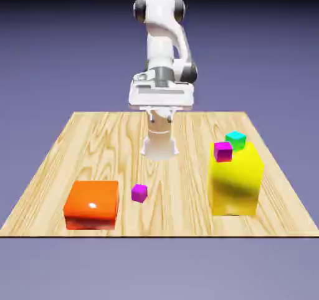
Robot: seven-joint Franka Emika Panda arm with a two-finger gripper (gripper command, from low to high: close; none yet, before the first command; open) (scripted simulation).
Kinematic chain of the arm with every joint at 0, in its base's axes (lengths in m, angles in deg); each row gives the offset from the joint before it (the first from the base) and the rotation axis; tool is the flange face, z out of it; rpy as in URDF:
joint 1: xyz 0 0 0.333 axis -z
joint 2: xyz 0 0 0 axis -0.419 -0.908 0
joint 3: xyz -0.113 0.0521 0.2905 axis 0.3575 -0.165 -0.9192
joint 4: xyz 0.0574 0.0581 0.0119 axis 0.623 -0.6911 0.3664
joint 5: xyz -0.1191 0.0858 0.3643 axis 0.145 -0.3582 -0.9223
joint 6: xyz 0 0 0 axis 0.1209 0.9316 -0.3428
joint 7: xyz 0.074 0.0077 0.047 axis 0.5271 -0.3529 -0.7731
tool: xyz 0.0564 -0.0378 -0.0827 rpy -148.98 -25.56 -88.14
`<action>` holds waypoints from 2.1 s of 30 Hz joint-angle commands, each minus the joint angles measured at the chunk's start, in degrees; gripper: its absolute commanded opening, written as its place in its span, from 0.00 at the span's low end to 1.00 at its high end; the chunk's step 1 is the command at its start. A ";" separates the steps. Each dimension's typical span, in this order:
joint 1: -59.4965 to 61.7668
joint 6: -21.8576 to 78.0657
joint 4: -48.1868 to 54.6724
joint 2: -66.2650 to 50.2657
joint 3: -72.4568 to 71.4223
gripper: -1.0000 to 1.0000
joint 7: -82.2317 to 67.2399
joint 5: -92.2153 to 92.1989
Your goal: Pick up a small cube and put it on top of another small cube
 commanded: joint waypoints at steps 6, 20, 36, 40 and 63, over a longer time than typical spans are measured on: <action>5.50 3.04 -1.56 -12.46 -0.36 0.50 4.32 0.18; 12.91 0.71 -2.17 -38.57 -0.24 0.50 11.04 1.16; 13.36 7.39 -3.78 -30.27 -0.87 0.00 10.50 0.45; 8.08 11.75 -0.16 -29.94 2.66 0.00 11.06 2.80; -16.89 56.77 24.01 -7.63 -20.62 0.00 -2.27 -8.75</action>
